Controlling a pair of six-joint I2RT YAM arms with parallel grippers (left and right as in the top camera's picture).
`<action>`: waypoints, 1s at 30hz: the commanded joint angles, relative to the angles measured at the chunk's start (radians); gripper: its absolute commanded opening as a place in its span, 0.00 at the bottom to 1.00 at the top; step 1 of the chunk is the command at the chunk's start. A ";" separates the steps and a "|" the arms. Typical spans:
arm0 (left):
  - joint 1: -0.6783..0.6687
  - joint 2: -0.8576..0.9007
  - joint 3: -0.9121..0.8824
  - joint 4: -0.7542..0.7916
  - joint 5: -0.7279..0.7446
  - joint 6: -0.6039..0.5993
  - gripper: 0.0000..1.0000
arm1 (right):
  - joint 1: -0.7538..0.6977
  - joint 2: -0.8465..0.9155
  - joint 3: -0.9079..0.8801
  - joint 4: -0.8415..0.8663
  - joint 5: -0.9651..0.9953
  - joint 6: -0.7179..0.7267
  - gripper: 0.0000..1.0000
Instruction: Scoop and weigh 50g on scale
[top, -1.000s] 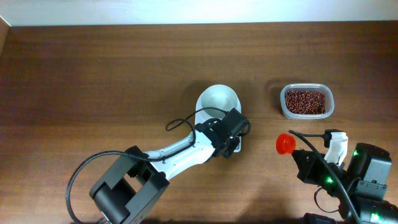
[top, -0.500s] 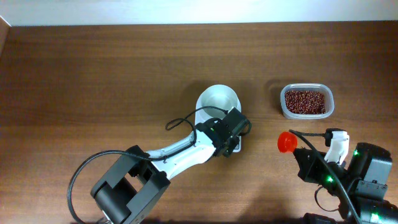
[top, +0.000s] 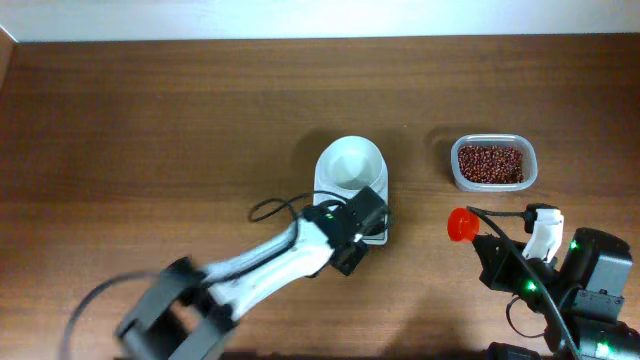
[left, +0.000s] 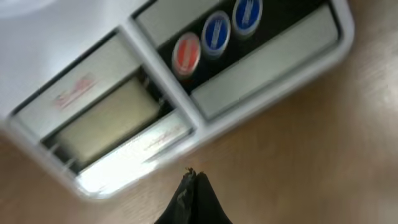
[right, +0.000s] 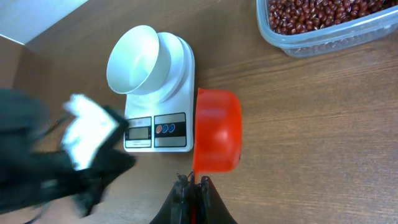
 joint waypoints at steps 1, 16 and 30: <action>0.001 -0.254 0.002 -0.077 0.004 0.080 0.23 | -0.004 -0.003 0.014 0.006 0.012 -0.003 0.04; 0.220 -0.659 0.002 -0.252 0.177 0.516 0.99 | -0.004 0.069 0.014 0.064 0.012 -0.003 0.04; 0.214 -0.315 -0.001 -0.042 0.426 0.310 0.00 | -0.004 0.199 0.014 0.133 -0.019 -0.003 0.04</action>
